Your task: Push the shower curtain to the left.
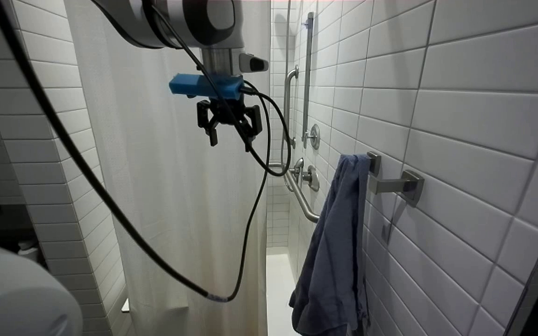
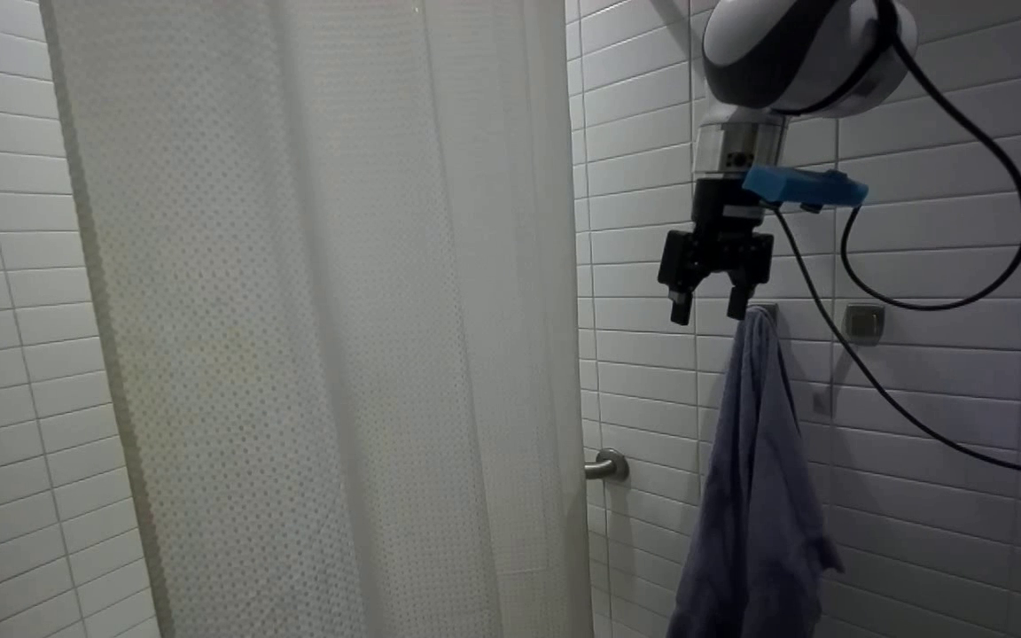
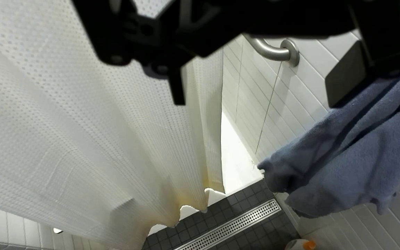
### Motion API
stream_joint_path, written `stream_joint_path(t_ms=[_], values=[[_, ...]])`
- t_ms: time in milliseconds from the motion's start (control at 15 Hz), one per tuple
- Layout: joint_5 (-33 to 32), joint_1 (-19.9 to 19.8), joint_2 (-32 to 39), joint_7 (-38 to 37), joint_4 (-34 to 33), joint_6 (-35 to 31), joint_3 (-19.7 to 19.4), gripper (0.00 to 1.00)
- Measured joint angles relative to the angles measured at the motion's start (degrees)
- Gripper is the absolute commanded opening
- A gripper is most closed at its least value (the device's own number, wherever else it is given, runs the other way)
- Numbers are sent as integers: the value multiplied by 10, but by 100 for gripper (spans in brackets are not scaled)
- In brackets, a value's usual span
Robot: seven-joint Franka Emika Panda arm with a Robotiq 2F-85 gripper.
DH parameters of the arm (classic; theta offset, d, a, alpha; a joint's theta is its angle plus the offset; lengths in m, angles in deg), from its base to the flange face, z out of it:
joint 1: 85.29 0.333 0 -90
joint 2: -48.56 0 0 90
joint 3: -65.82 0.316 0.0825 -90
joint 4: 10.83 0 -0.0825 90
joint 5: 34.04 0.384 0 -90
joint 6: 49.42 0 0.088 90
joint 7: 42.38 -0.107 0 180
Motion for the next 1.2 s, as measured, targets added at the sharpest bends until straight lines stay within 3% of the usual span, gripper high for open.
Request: stream_joint_path(t_ms=[333,667,1067,1200], values=[[54,8,71,80,-76,11,-22,100],[133,12,171,174,-199,84,-40,100],[113,9,292,162,-355,100,-34,100],[112,7,306,159,-367,100,-30,100]])
